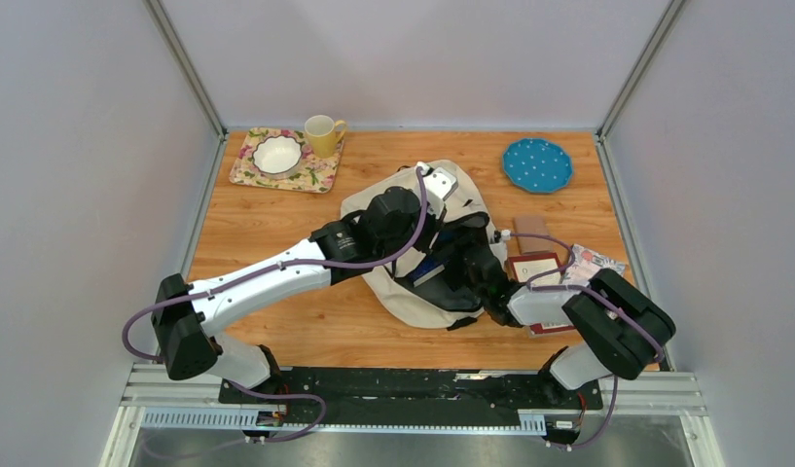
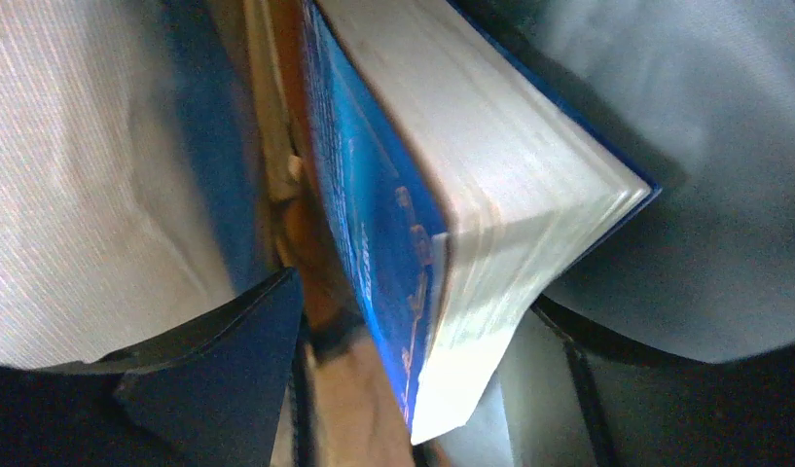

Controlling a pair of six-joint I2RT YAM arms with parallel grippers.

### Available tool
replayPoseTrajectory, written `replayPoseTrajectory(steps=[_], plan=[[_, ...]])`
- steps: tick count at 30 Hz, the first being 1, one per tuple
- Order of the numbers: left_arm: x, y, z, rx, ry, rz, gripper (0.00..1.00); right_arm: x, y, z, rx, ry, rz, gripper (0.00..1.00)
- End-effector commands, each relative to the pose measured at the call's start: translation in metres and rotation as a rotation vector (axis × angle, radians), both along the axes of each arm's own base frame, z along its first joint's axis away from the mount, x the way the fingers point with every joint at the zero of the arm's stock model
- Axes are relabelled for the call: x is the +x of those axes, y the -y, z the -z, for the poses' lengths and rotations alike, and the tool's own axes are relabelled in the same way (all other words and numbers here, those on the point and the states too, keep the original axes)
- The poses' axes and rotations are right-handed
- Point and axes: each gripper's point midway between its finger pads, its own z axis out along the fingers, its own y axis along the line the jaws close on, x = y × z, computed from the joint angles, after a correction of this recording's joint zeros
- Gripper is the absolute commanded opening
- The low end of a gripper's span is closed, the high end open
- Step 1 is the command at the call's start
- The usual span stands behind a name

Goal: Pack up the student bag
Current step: Place the book in the student bag.

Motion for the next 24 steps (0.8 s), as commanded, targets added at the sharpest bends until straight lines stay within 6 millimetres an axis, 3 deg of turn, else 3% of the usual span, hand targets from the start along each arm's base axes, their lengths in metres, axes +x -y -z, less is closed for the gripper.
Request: replayPoseTrajectory(steps=[1,5,8,9,10,15,19,24], plan=[[-0.001,0.003,-0.043,-0.130,0.062,0.001,0.00,-0.007,0.007,-0.011,-0.103,-0.027,-0.059,0.74],[-0.002,0.003,-0.042,-0.129,0.061,0.002,0.00,-0.020,0.007,-0.010,-0.097,-0.063,-0.108,0.73],[-0.001,0.003,-0.041,-0.127,0.062,0.000,0.00,-0.026,0.005,-0.007,-0.069,-0.084,-0.118,0.63],[-0.001,0.003,-0.042,-0.128,0.063,0.000,0.00,-0.027,0.005,-0.007,-0.062,-0.088,-0.122,0.57],[-0.001,0.003,-0.041,-0.128,0.061,-0.001,0.00,-0.027,0.004,-0.006,-0.060,-0.090,-0.126,0.40],[-0.002,0.006,-0.039,-0.132,0.053,0.006,0.00,-0.013,-0.003,-0.013,-0.009,-0.055,-0.102,0.00],[-0.004,0.008,-0.035,-0.132,0.038,0.016,0.00,0.007,-0.018,-0.029,0.054,0.003,-0.097,0.00],[-0.004,0.004,-0.030,-0.124,0.032,0.003,0.00,0.024,-0.035,-0.034,0.108,-0.007,-0.095,0.00]])
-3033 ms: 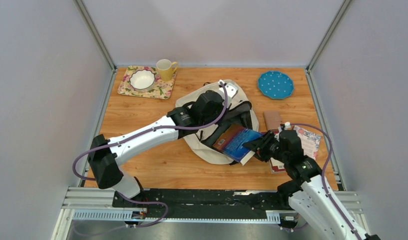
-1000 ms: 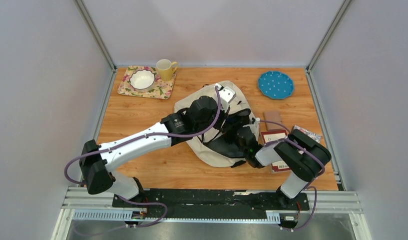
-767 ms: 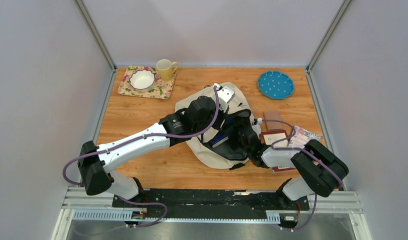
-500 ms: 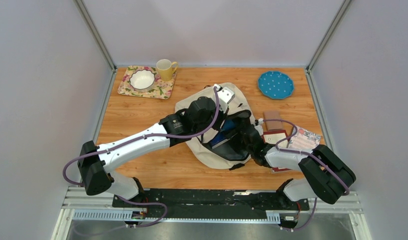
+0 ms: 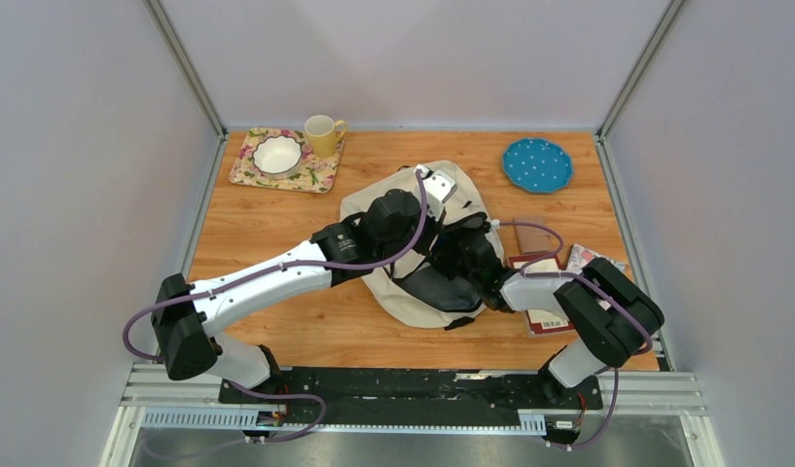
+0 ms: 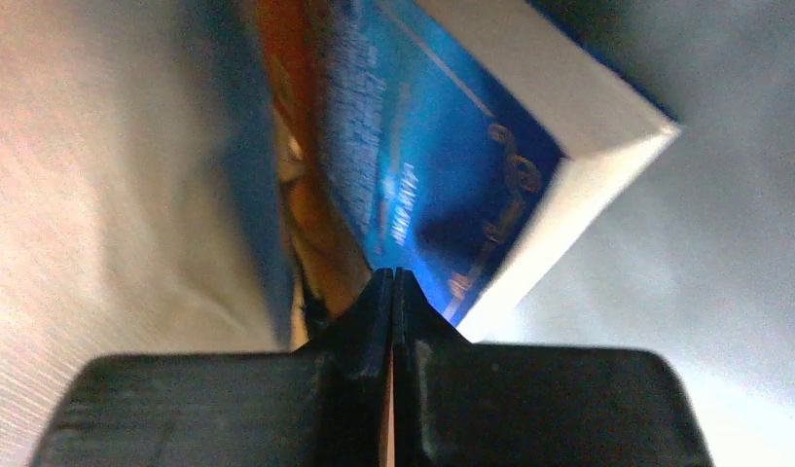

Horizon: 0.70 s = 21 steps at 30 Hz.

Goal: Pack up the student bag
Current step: Place the book in the student bag.

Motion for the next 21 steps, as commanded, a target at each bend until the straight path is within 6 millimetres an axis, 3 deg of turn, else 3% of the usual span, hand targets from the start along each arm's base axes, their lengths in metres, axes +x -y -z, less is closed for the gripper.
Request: replayPoseTrajectory(steps=[1,5,10,15,21], plan=[[-0.002,0.001,-0.033,-0.114,0.044,-0.009,0.00,0.027,-0.023,-0.038,0.133,0.084,0.015,0.00],[0.000,-0.011,-0.028,-0.095,0.048,-0.046,0.00,0.019,-0.013,-0.041,0.072,0.137,-0.018,0.05],[0.002,-0.022,-0.023,-0.113,0.042,-0.068,0.00,-0.008,0.018,-0.027,-0.104,0.071,-0.025,0.21],[0.002,-0.022,-0.025,-0.124,0.042,-0.062,0.00,-0.022,0.030,-0.017,-0.143,0.041,-0.032,0.15],[0.002,-0.022,-0.028,-0.122,0.044,-0.064,0.00,-0.033,0.023,0.003,-0.168,-0.050,-0.093,0.04]])
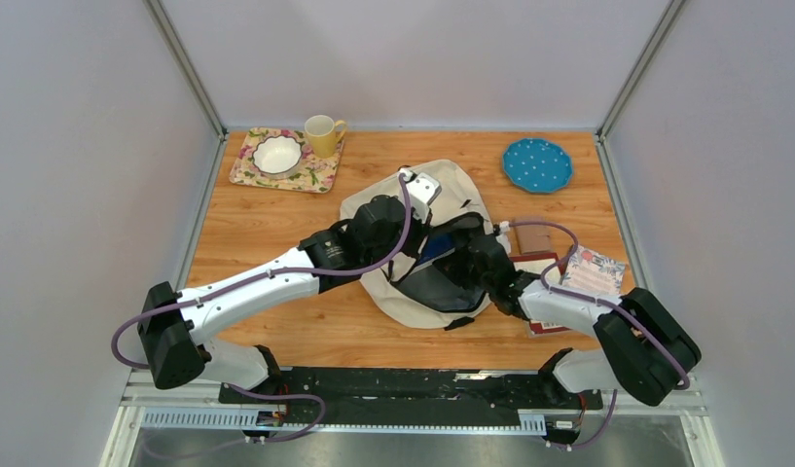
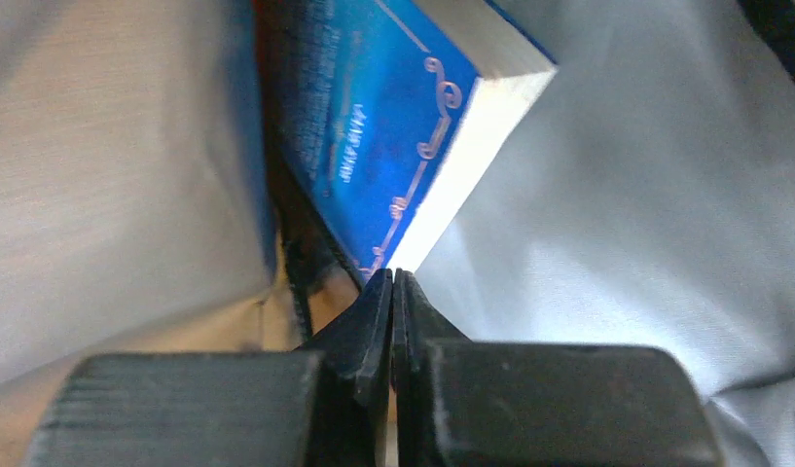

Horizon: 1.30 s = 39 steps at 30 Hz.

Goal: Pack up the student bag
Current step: Place the book in the student bag.

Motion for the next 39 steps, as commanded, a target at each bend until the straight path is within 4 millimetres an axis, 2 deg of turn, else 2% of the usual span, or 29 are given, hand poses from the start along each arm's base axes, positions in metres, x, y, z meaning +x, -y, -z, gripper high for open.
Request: replayPoseTrajectory(steps=[1,4,5,6,8,10,11,13,14,15,17,18,20,21,22,23,24,26,27,28,29,30,32,33,35,36,37,38,39], plan=[[0.002,0.000,-0.035,-0.094,0.050,-0.011,0.00,-0.010,0.001,0.022,-0.056,-0.069,-0.034,0.04],[0.001,-0.002,-0.033,-0.095,0.046,-0.014,0.00,-0.014,0.001,0.039,-0.069,-0.088,-0.043,0.04],[0.000,-0.001,-0.032,-0.096,0.042,-0.012,0.00,-0.009,-0.005,0.036,-0.045,-0.065,-0.053,0.04],[0.000,-0.001,-0.030,-0.096,0.039,-0.009,0.00,-0.010,-0.006,0.049,-0.054,-0.094,-0.060,0.04],[-0.001,-0.001,-0.027,-0.095,0.034,-0.006,0.00,0.002,-0.021,0.038,-0.015,-0.050,-0.089,0.04],[-0.003,-0.003,-0.021,-0.080,0.022,-0.005,0.00,0.010,-0.027,0.040,-0.014,-0.038,-0.091,0.04],[-0.004,-0.004,-0.018,-0.075,0.016,-0.008,0.00,0.019,-0.034,0.028,0.012,0.012,-0.096,0.05],[-0.005,-0.013,-0.007,-0.048,0.007,-0.023,0.00,0.025,-0.038,0.025,0.029,0.025,-0.091,0.07],[-0.005,-0.017,-0.004,-0.035,0.007,-0.032,0.00,0.028,-0.047,0.012,0.059,0.061,-0.121,0.09],[-0.005,-0.025,0.009,-0.002,-0.005,-0.058,0.00,0.029,-0.051,0.007,0.067,0.080,-0.143,0.13],[-0.005,-0.038,0.011,-0.008,-0.006,-0.082,0.00,0.026,-0.057,0.004,0.068,0.073,-0.180,0.15],[-0.006,-0.044,0.022,0.008,-0.019,-0.089,0.00,0.024,-0.057,-0.001,0.066,0.092,-0.196,0.21],[-0.004,-0.057,0.025,0.017,-0.019,-0.112,0.00,0.017,-0.055,0.000,0.042,0.106,-0.227,0.26],[-0.006,-0.065,0.036,0.046,-0.035,-0.124,0.00,0.012,-0.052,-0.001,0.025,0.121,-0.244,0.29],[-0.006,-0.072,0.038,0.050,-0.038,-0.138,0.00,0.008,-0.050,0.000,0.013,0.123,-0.260,0.30],[-0.004,-0.079,0.041,0.053,-0.049,-0.153,0.00,0.000,-0.044,0.008,-0.019,0.080,-0.274,0.31],[-0.007,-0.085,0.053,0.072,-0.067,-0.159,0.00,-0.004,-0.041,-0.002,-0.038,0.112,-0.295,0.32],[-0.009,-0.094,0.055,0.063,-0.073,-0.181,0.00,-0.022,-0.026,0.009,-0.105,0.061,-0.317,0.33],[-0.012,-0.097,0.063,0.074,-0.085,-0.185,0.00,-0.026,-0.020,-0.002,-0.115,0.087,-0.315,0.35],[-0.014,-0.100,0.063,0.064,-0.084,-0.183,0.00,-0.032,-0.011,0.001,-0.160,0.090,-0.327,0.36],[-0.016,-0.102,0.065,0.062,-0.090,-0.190,0.00,-0.043,0.004,0.010,-0.223,0.042,-0.327,0.40],[-0.017,-0.106,0.070,0.073,-0.096,-0.196,0.00,-0.041,0.021,-0.002,-0.270,0.085,-0.268,0.50],[-0.022,-0.109,0.066,0.054,-0.087,-0.187,0.00,-0.045,0.055,0.005,-0.427,0.093,-0.234,0.59],[-0.026,-0.111,0.073,0.045,-0.090,-0.182,0.00,-0.037,0.075,-0.010,-0.494,0.156,-0.176,0.65],[-0.029,-0.117,0.067,-0.017,-0.067,-0.196,0.00,-0.037,0.110,-0.018,-0.640,0.155,-0.167,0.74],[-0.032,-0.120,0.073,-0.022,-0.067,-0.194,0.03,-0.037,0.119,-0.030,-0.655,0.189,-0.156,0.76],[-0.034,-0.119,0.072,-0.030,-0.068,-0.176,0.14,-0.036,0.126,-0.037,-0.668,0.199,-0.148,0.80],[-0.036,-0.117,0.074,-0.025,-0.076,-0.161,0.19,-0.037,0.139,-0.039,-0.692,0.183,-0.130,0.82],[-0.040,-0.115,0.075,-0.013,-0.091,-0.141,0.23,-0.035,0.144,-0.051,-0.681,0.203,-0.109,0.83]])
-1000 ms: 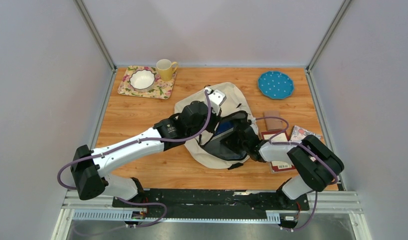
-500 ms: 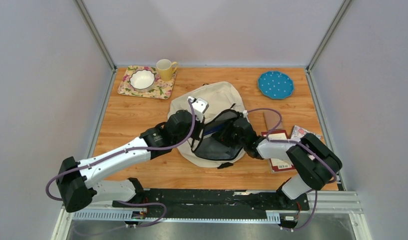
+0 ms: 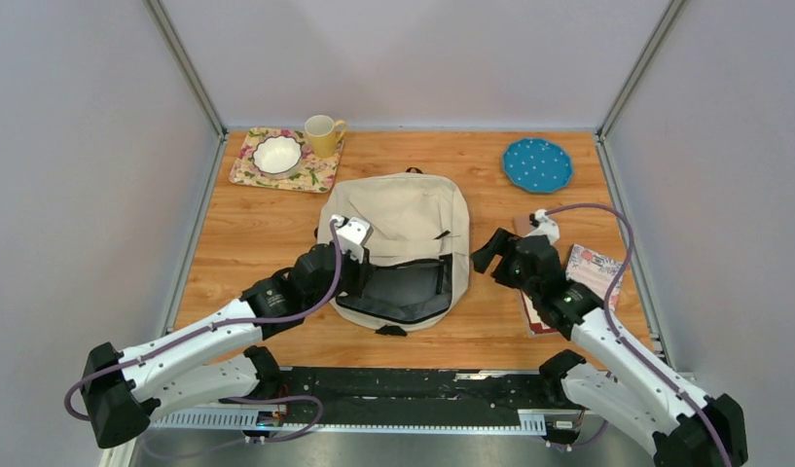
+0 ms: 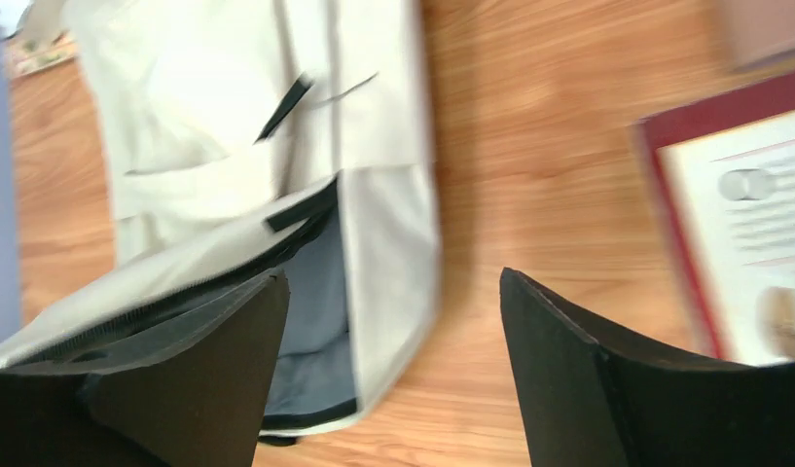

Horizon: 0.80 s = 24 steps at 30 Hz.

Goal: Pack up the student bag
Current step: Place the book in the student bag, then pick up the book from the center of the board.

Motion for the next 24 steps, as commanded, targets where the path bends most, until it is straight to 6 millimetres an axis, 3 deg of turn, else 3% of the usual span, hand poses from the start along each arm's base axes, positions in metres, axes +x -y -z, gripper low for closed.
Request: replayPoseTrajectory(steps=[1,3,7,8,10,11,14,15,17,18,20,21,23,24], plan=[[-0.007,0.007,-0.001,-0.022,-0.027,0.053,0.30,-0.004,0.062,-0.010,-0.237,0.001,0.076,0.83],[-0.012,0.009,0.001,-0.015,-0.057,0.074,0.37,0.001,0.086,-0.020,-0.262,-0.001,0.150,0.84],[-0.022,0.015,-0.004,-0.052,-0.079,0.121,0.73,0.004,0.120,-0.031,-0.278,-0.039,0.253,0.85],[-0.024,0.016,-0.006,-0.063,-0.081,0.131,0.73,0.002,0.136,-0.028,-0.283,-0.067,0.305,0.85],[-0.025,0.019,-0.016,-0.095,-0.068,0.141,0.73,0.003,0.142,-0.027,-0.249,-0.091,0.316,0.87],[-0.025,0.020,-0.020,-0.104,-0.062,0.146,0.73,0.002,0.159,-0.026,-0.226,-0.122,0.382,0.90],[-0.024,0.029,-0.039,-0.133,-0.045,0.175,0.74,0.008,0.177,-0.021,-0.140,-0.177,0.443,0.91],[-0.025,0.036,-0.051,-0.162,-0.036,0.205,0.74,0.010,0.171,-0.019,-0.099,-0.185,0.407,0.91],[-0.025,0.047,-0.059,-0.194,-0.034,0.238,0.74,0.011,0.184,-0.010,-0.098,-0.249,0.458,0.91],[-0.028,0.057,-0.070,-0.225,-0.023,0.282,0.75,0.007,0.200,-0.005,-0.134,-0.284,0.542,0.91],[-0.026,0.070,-0.065,-0.213,-0.044,0.318,0.75,0.000,0.224,0.001,-0.151,-0.335,0.685,0.92],[-0.026,0.079,-0.075,-0.229,-0.041,0.350,0.75,-0.001,0.236,-0.003,-0.161,-0.329,0.750,0.93],[-0.021,0.097,-0.064,-0.204,-0.076,0.392,0.75,-0.001,0.253,-0.007,-0.109,-0.326,0.852,0.93],[-0.021,0.109,-0.078,-0.228,-0.073,0.439,0.75,-0.001,0.261,-0.010,-0.119,-0.320,0.896,0.93]])
